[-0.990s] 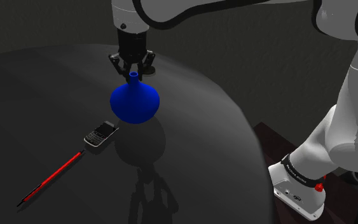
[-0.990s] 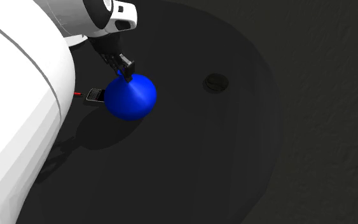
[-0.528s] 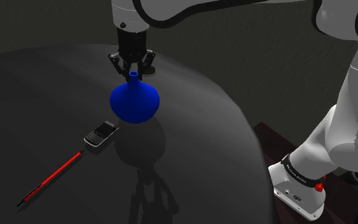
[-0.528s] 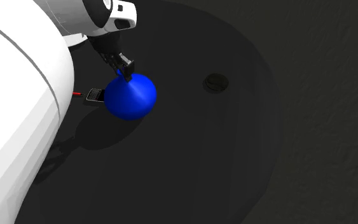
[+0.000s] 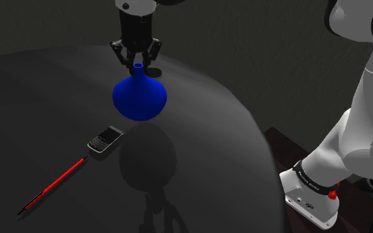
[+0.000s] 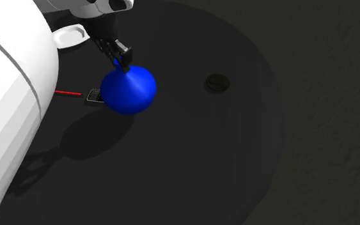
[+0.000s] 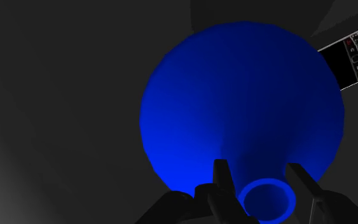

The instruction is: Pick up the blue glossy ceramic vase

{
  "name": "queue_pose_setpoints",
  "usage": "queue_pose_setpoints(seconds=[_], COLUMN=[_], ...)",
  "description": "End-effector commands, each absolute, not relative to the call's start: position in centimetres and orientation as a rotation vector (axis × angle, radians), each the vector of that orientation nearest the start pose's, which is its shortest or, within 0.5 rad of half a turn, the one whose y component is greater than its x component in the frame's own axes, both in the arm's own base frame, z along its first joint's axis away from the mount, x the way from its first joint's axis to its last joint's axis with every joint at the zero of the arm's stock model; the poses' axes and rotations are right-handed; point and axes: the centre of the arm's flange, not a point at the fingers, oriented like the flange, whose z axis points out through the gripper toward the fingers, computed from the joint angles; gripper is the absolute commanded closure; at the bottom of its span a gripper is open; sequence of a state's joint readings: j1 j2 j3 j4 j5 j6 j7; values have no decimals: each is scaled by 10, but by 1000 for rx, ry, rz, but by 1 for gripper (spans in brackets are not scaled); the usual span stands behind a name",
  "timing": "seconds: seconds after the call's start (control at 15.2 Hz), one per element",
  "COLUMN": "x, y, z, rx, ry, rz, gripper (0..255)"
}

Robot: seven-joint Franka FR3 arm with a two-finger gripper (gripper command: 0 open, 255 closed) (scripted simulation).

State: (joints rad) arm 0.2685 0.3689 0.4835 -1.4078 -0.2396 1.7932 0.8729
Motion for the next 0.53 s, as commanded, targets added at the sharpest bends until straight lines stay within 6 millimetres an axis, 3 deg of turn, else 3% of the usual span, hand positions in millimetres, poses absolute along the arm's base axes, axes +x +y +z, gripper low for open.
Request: queue_pose_setpoints(seconds=[0.0, 0.33, 0.46], x=[533, 533, 533], y=[402, 402, 402], z=[529, 555, 556], rx=[-3138, -3138, -3138], ry=[169, 169, 169], rz=[-141, -141, -141], gripper=[255, 255, 255])
